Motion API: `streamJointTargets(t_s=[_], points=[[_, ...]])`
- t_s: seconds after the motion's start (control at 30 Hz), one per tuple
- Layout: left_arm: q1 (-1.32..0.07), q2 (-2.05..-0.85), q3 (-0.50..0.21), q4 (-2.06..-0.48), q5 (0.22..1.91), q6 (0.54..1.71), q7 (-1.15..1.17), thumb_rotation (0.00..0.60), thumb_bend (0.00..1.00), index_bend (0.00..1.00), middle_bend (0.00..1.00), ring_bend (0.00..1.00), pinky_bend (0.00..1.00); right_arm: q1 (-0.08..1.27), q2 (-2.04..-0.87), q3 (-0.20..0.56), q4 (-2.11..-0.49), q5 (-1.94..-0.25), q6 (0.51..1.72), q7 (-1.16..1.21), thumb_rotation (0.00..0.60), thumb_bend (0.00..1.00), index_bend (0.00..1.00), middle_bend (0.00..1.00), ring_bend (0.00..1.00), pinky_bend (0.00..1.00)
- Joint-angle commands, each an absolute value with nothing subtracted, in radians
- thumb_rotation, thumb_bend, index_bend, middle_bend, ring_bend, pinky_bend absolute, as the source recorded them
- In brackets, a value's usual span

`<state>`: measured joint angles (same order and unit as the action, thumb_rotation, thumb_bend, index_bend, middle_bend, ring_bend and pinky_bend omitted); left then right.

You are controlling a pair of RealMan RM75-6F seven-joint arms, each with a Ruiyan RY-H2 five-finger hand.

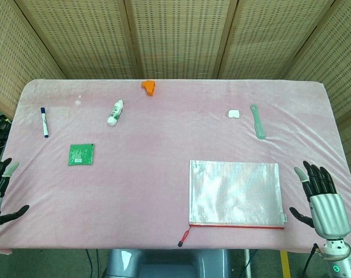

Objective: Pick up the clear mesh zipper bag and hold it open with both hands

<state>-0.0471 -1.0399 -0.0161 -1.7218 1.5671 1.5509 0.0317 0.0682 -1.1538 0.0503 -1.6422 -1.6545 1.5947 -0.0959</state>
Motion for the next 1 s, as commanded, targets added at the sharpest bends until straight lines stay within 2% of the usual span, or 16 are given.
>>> streamJointTargets(t_s=[0.03, 0.2, 0.23, 0.3, 0.33, 0.37, 0.47, 0.57, 0.63, 0.73, 0.87, 1.0], points=[[-0.047, -1.040, -0.016, -1.721, 1.567, 1.550, 0.033, 0.600, 0.00, 0.00, 0.00, 0.00, 0.00, 0.068, -1.154, 0.050, -1.642, -1.656, 1.595, -0.095, 0.600, 0.00, 0.00, 0.00, 0.00, 0.00], [-0.049, -1.041, -0.018, -1.725, 1.571, 1.553, 0.033, 0.600, 0.00, 0.00, 0.00, 0.00, 0.00, 0.081, -1.156, 0.047, -1.631, -1.673, 1.583, -0.085, 0.600, 0.00, 0.00, 0.00, 0.00, 0.00], [-0.049, -1.042, -0.018, -1.724, 1.573, 1.554, 0.035, 0.600, 0.00, 0.00, 0.00, 0.00, 0.00, 0.096, -1.159, 0.048, -1.621, -1.693, 1.575, -0.075, 0.600, 0.00, 0.00, 0.05, 0.04, 0.00], [-0.050, -1.045, -0.020, -1.722, 1.570, 1.551, 0.038, 0.600, 0.00, 0.00, 0.00, 0.00, 0.00, 0.139, -1.148, 0.043, -1.602, -1.731, 1.525, -0.063, 0.600, 0.00, 0.00, 0.23, 0.22, 0.05], [-0.051, -1.047, -0.021, -1.722, 1.566, 1.549, 0.040, 0.600, 0.00, 0.00, 0.00, 0.00, 0.00, 0.163, -1.135, 0.040, -1.598, -1.750, 1.492, -0.065, 0.600, 0.00, 0.00, 0.36, 0.36, 0.15], [-0.052, -1.048, -0.022, -1.721, 1.563, 1.546, 0.043, 0.600, 0.00, 0.00, 0.00, 0.00, 0.00, 0.183, -1.122, 0.038, -1.600, -1.761, 1.464, -0.066, 0.600, 0.00, 0.00, 0.47, 0.48, 0.31], [-0.060, -1.054, -0.030, -1.721, 1.544, 1.531, 0.056, 0.600, 0.00, 0.00, 0.00, 0.00, 0.00, 0.294, -1.070, 0.018, -1.641, -1.830, 1.317, -0.003, 0.600, 0.00, 0.01, 0.65, 0.65, 0.74], [-0.067, -1.063, -0.037, -1.720, 1.525, 1.517, 0.079, 0.600, 0.00, 0.00, 0.00, 0.00, 0.00, 0.416, -1.023, -0.007, -1.704, -1.886, 1.168, 0.141, 0.600, 0.00, 0.10, 0.76, 0.77, 0.93], [-0.071, -1.070, -0.041, -1.718, 1.515, 1.511, 0.094, 0.600, 0.00, 0.00, 0.00, 0.00, 0.00, 0.475, -1.011, -0.014, -1.729, -1.907, 1.101, 0.190, 0.600, 0.00, 0.16, 0.81, 0.81, 0.98], [-0.076, -1.078, -0.045, -1.714, 1.499, 1.499, 0.112, 0.600, 0.00, 0.00, 0.00, 0.00, 0.00, 0.544, -1.018, -0.016, -1.762, -1.924, 1.018, 0.211, 0.600, 0.02, 0.25, 0.85, 0.85, 1.00], [-0.084, -1.088, -0.051, -1.709, 1.477, 1.481, 0.129, 0.600, 0.00, 0.00, 0.00, 0.00, 0.00, 0.624, -1.063, -0.014, -1.798, -1.902, 0.895, 0.214, 0.600, 0.18, 0.35, 0.88, 0.87, 1.00], [-0.096, -1.095, -0.059, -1.700, 1.450, 1.457, 0.139, 0.600, 0.00, 0.00, 0.00, 0.00, 0.00, 0.708, -1.154, -0.015, -1.814, -1.842, 0.724, 0.176, 0.600, 0.29, 0.41, 0.88, 0.87, 1.00]])
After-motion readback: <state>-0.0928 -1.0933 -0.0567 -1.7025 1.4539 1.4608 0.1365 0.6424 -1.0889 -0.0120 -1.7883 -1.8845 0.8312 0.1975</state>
